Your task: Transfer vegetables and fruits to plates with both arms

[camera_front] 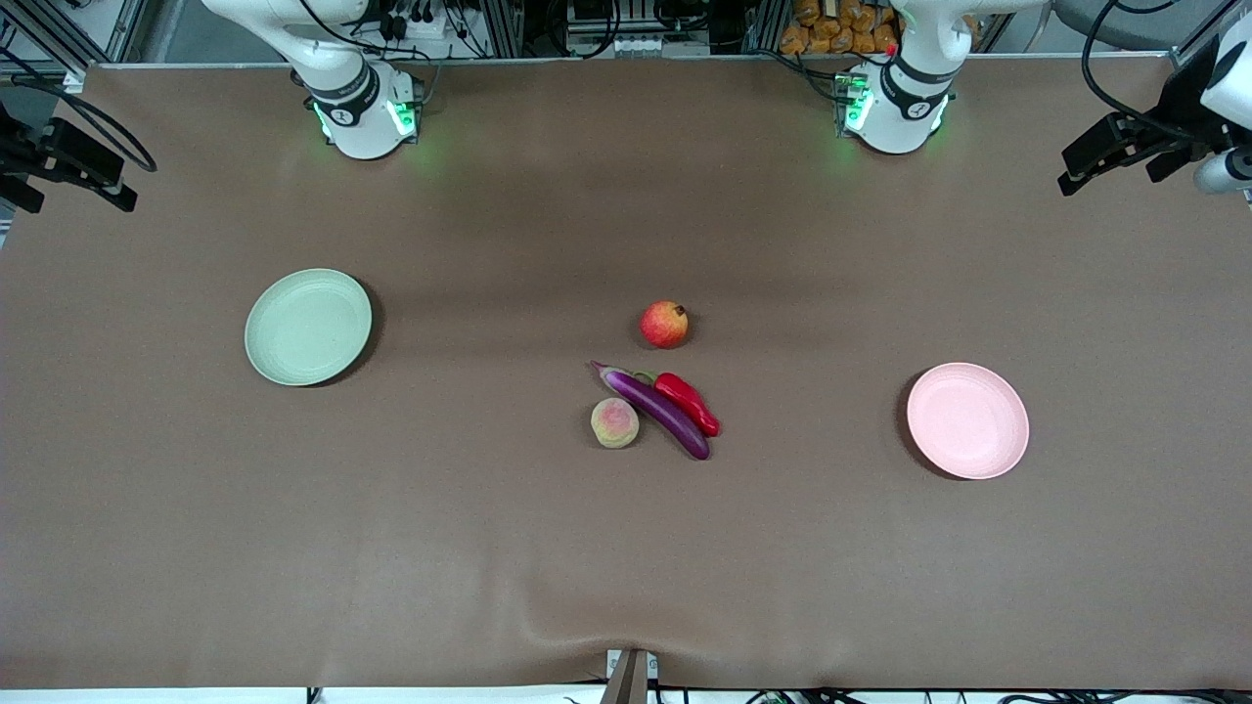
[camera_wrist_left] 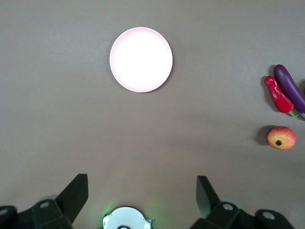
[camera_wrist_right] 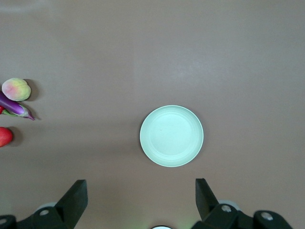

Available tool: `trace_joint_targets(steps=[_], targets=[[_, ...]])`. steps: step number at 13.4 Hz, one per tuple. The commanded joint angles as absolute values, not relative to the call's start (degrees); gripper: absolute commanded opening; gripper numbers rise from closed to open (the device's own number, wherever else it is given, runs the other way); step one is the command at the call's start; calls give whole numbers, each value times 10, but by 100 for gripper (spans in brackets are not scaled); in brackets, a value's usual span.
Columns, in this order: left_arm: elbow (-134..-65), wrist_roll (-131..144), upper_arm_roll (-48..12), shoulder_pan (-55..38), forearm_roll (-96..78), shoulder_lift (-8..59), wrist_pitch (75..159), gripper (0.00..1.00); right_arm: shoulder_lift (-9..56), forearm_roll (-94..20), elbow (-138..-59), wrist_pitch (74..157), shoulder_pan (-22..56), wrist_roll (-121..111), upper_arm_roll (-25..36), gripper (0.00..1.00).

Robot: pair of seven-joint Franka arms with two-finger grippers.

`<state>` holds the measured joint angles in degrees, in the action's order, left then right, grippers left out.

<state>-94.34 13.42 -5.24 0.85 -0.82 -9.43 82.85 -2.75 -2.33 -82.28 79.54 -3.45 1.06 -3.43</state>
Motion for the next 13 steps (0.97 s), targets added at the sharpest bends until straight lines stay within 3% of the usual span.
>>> trace_joint_targets(steps=[1, 13], targets=[[-935, 127, -54, 13, -6, -95, 821, 100, -40, -32, -836, 800, -35, 6, -32, 100], [-932, 127, -57, 13, 9, -94, 806, 100, -40, -10, -838, 775, -43, 3, -31, 100]])
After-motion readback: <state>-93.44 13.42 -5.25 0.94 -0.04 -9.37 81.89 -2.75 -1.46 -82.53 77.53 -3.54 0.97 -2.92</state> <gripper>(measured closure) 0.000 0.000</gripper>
